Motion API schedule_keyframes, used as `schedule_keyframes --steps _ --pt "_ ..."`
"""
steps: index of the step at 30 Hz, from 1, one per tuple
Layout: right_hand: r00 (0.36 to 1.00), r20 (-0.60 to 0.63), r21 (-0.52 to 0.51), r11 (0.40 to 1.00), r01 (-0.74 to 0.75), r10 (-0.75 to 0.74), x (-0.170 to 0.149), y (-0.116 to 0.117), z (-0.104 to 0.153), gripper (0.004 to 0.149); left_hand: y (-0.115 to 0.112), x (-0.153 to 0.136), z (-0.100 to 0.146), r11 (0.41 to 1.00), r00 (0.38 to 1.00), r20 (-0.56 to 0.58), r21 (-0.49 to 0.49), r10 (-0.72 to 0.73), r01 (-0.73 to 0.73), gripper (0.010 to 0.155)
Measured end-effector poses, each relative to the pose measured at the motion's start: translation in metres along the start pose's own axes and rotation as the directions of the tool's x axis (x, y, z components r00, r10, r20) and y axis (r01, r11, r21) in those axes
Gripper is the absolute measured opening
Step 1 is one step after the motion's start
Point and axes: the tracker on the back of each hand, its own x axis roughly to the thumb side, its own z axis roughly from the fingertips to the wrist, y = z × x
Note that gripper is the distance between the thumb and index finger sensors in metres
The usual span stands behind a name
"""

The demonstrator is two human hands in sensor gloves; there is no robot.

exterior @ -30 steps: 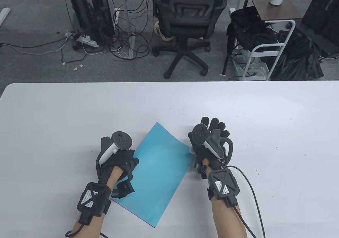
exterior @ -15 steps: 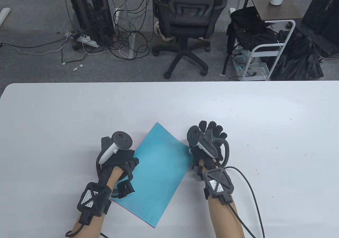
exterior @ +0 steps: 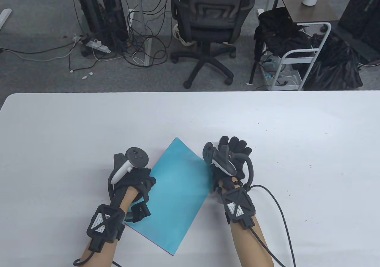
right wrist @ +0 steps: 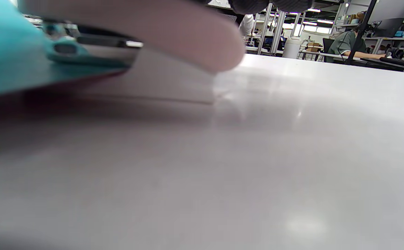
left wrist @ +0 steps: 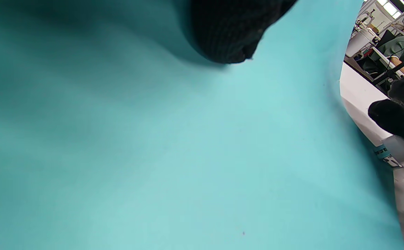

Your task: Push down lever to staple documents

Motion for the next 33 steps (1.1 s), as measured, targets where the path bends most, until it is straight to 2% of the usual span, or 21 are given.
schedule_keyframes --steps 25,33 --pt "0.999 -0.039 0.1 0.995 -0.008 0.012 0.004 -0.002 -0.0004 0.082 0.0 0.0005 -0.0004 1.0 1.0 -0.006 -0.001 -0.006 0.006 0.041" --pt "0.997 -0.043 0.124 0.991 -0.056 0.062 0.0098 -0.0022 -0.0008 0.081 -0.0002 0.0003 -0.0004 1.0 1.0 -0.004 0.001 -0.007 0.007 0.041"
